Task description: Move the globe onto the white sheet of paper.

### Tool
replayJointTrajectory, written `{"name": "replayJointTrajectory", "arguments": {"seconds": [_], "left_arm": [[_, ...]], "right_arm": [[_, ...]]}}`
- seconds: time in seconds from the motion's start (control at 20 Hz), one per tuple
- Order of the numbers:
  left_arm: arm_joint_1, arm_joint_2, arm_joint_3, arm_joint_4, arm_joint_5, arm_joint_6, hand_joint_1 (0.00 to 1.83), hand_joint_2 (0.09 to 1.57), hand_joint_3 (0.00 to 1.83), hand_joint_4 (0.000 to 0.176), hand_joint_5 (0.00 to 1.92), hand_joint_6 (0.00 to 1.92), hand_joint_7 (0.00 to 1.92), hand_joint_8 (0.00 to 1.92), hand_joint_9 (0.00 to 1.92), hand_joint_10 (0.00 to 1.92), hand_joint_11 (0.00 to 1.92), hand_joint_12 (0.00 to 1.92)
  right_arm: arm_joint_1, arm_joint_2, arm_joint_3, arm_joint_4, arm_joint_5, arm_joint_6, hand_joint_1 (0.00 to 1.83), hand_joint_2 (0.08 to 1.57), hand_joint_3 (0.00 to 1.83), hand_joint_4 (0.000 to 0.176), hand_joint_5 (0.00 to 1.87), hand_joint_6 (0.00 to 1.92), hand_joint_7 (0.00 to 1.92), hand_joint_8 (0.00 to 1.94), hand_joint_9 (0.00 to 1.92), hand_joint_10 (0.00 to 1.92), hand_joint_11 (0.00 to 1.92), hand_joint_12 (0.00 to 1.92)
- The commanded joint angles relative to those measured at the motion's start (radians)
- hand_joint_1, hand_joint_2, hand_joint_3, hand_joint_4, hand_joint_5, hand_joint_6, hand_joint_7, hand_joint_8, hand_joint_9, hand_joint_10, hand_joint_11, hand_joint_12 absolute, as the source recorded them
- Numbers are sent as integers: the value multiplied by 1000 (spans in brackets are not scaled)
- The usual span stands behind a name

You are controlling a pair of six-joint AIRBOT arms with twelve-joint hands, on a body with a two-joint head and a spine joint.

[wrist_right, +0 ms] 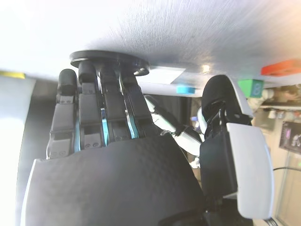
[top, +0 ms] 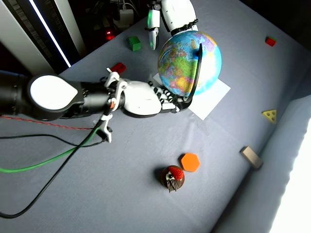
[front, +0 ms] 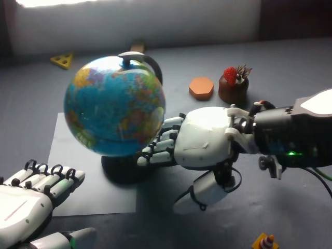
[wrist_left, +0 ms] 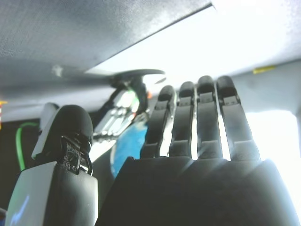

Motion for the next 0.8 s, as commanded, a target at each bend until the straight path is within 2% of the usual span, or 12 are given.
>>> {"name": "replayJointTrajectory", "arguments": {"seconds": [0.0, 0.35, 0.6, 0.75], "left_arm": [[-1, 3, 8, 30, -93, -7, 0, 1214, 0, 12, 40, 1, 46, 0, 85, 0, 0, 207], [12, 17, 34, 34, -87, -33, 0, 1214, 0, 12, 41, 1, 44, 0, 73, 3, 0, 192], [16, 16, 33, 28, -86, -37, 0, 1210, 0, 12, 41, 1, 44, 0, 74, 3, 0, 186], [20, 14, 24, 41, -89, -42, 0, 1210, 0, 12, 41, 1, 43, 0, 71, 1, 0, 182]], "right_arm": [[7, -15, 1, -4, 10, 4, 0, 1147, 0, 0, 188, 10, 201, 5, 212, 1, 0, 349], [45, -85, 31, -25, -55, -25, 0, 1146, 0, 0, 172, 6, 181, 5, 205, 0, 0, 352], [75, -118, 59, -25, -55, -36, 0, 1147, 0, 0, 176, 7, 182, 4, 205, 0, 0, 346], [84, -120, 60, -25, -52, -8, 0, 1146, 0, 0, 184, 9, 188, 5, 205, 0, 0, 341]]}}
